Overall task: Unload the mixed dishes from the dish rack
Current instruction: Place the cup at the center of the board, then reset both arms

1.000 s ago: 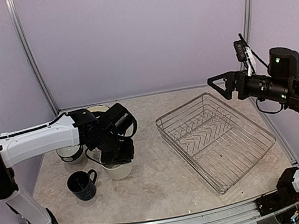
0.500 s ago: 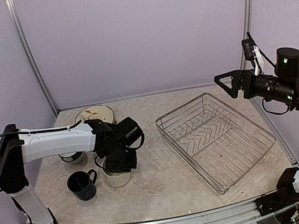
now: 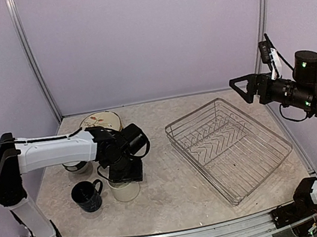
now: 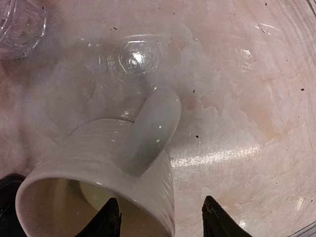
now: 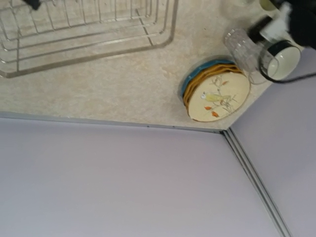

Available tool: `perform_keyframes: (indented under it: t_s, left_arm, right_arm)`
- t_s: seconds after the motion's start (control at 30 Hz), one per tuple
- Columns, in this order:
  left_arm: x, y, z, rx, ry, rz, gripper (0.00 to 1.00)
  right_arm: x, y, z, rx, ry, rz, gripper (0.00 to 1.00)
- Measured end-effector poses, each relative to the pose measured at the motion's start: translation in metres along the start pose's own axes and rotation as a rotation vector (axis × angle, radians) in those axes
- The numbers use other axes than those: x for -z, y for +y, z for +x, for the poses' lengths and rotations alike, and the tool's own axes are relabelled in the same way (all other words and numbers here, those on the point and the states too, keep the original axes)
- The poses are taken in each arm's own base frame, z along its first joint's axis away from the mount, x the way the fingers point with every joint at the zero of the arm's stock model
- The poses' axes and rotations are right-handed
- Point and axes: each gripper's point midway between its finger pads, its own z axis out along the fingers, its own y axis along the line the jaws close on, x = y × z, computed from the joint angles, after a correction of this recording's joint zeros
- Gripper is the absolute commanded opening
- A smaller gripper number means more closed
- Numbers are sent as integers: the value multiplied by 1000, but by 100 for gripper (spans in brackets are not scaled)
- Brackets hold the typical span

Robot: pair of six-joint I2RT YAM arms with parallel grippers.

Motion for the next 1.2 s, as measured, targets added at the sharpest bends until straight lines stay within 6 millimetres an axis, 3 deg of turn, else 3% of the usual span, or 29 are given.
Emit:
perform_keyframes:
  t_s: [0.1,0.2,0.37,0.5,0.6,0.8,1.0,1.2]
  left_arm:
    - [22,0,-7,0,-39,34,65]
    - [64,-5,-25,-1,-124,108,71]
    - [154,-8,-73,7,-345,311,77]
    - [236,15,-117,63,-573,471,81]
    - [284,35,-133,91,-716,560,85]
    - [366,54,-126,41,-959,670,99]
    - [431,82,-99,-9,-1166,699,99]
    - [464,107,-75,-9,-1294,698,99]
  right_arm:
    - [1,-3,3,10,17,20,100]
    - [5,-6,2,25,27,40,100]
    - [13,-6,-12,61,11,63,100]
    - [21,-8,-24,87,-16,87,100]
    - [32,-7,-32,106,-43,89,100]
    - [58,-2,-49,125,-126,69,100]
    - [82,1,-67,135,-225,59,100]
    - [83,0,-68,137,-240,64,100]
